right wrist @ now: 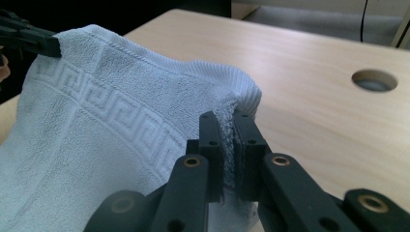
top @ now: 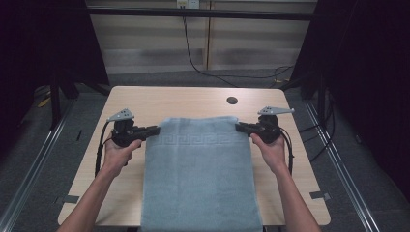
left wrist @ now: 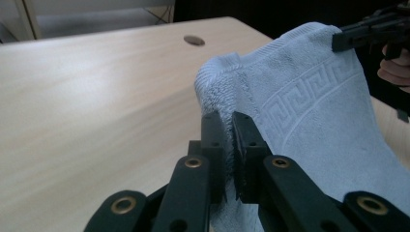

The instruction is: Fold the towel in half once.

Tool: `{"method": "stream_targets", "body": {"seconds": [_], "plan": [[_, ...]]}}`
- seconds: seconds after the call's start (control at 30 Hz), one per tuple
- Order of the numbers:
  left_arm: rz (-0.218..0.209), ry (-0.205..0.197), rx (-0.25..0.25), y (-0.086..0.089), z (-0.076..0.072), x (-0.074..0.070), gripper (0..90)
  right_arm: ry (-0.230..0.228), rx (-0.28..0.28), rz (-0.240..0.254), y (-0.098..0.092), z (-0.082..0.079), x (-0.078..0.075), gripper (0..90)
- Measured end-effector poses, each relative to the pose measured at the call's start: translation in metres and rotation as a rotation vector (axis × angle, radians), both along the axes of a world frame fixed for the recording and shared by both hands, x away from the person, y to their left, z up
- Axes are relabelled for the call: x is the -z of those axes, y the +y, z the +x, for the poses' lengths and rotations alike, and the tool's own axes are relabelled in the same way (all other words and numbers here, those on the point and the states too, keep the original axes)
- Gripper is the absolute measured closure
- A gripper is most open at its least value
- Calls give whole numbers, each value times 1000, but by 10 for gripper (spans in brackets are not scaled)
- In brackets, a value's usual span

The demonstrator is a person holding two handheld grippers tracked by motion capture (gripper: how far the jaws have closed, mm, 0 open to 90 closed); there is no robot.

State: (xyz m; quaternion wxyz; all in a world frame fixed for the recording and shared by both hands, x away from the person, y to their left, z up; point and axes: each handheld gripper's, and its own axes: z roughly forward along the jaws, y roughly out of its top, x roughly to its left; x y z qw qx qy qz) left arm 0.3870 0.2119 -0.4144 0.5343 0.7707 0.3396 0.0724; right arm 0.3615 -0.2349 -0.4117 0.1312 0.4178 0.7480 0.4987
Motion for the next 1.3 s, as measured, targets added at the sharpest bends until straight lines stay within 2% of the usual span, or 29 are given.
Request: {"method": "stream_targets", "body": {"seconds": [0.07, 0.1, 0.27, 0.3, 0.37, 0.4, 0.43, 0.47, 0.5, 0.53, 0.57, 0.67, 0.7, 0.73, 0.8, 0.83, 0.87, 0.97, 1.03, 1.07, 1.17, 1.2, 1.23, 1.3], "plan": [[-15, -4, -9, -1, 8, -10, 849, -19, 2, -23, -1, 7, -15, 844], [-15, -9, -18, -2, 10, -14, 849, -24, 1, -18, -1, 9, -20, 844], [-25, -34, -38, -4, 23, -33, 850, -58, 4, -32, -1, 19, -43, 844], [-25, -34, -38, -4, 23, -33, 850, -58, 4, -32, -1, 19, -43, 844], [-33, -50, -37, -4, 28, -43, 851, -84, 12, -30, -2, 24, -57, 844], [-34, -55, -42, -4, 30, -49, 851, -84, 12, -30, -2, 24, -57, 844], [-39, -70, -49, -5, 35, -60, 852, -97, 20, -22, -5, 27, -67, 845], [-39, -70, -49, -5, 35, -60, 852, -97, 20, -22, -5, 27, -67, 845], [-46, -78, -56, -5, 37, -65, 853, -116, 33, -14, -8, 30, -78, 844], [-53, -96, -60, -6, 40, -77, 853, -126, 38, -15, -9, 32, -84, 845], [-53, -96, -60, -6, 40, -77, 854, -126, 38, -15, -9, 32, -84, 845], [-67, -123, -64, -8, 44, -94, 854, -149, 52, -27, -12, 37, -100, 845], [-75, -138, -68, -10, 47, -103, 854, -160, 61, -30, -13, 42, -110, 846], [-75, -138, -68, -10, 47, -103, 854, -160, 61, -30, -13, 42, -110, 846], [-73, -150, -73, -13, 51, -112, 854, -173, 81, -33, -15, 48, -120, 847], [-72, -159, -72, -15, 53, -116, 854, -189, 98, -28, -16, 53, -132, 848], [-71, -168, -77, -16, 55, -122, 854, -189, 98, -28, -16, 53, -132, 848], [-95, -194, -93, -18, 60, -138, 855, -217, 118, -29, -16, 60, -150, 849], [-126, -203, -108, -16, 62, -147, 855, -238, 130, -16, -16, 62, -159, 849], [-122, -206, -106, -15, 60, -148, 855, -248, 130, 6, -15, 62, -161, 849], [-98, -207, -92, -14, 55, -141, 855, -234, 122, 1, -13, 60, -153, 849], [-93, -201, -84, -12, 49, -130, 855, -212, 104, -12, -10, 55, -140, 849], [-93, -201, -84, -12, 49, -130, 855, -212, 104, -12, -10, 55, -140, 849], [-80, -185, -79, -9, 43, -119, 855, -197, 84, -21, -7, 46, -126, 849]]}}
